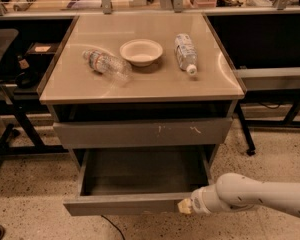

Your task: Close middle drawer

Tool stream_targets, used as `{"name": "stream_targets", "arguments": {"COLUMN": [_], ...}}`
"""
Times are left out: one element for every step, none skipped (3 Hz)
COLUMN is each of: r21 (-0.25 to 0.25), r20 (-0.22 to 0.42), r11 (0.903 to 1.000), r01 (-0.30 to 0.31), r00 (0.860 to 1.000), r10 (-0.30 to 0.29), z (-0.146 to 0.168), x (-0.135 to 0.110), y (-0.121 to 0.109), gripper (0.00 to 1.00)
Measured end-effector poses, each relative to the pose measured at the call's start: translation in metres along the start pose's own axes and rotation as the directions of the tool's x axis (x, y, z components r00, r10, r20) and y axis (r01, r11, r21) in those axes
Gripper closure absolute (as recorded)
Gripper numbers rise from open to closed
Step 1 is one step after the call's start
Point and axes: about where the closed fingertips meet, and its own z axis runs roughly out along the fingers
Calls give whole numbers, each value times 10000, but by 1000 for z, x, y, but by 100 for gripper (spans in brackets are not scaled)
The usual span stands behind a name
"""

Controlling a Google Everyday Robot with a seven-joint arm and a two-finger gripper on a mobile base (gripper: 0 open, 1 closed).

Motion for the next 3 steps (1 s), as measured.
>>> {"name": "stream_targets", "arguments": {"r21": [-34, -3, 44], "r20": [157, 292, 456], "r11": [9999, 9994, 9977], "r01": [139, 360, 679], "r00": [9998, 9989, 9966], "r10": [-138, -360, -680], "z": [6, 9, 11], "x": [-20, -41, -66], "y": [-1, -1, 1], "gripper": [100, 100, 100]}}
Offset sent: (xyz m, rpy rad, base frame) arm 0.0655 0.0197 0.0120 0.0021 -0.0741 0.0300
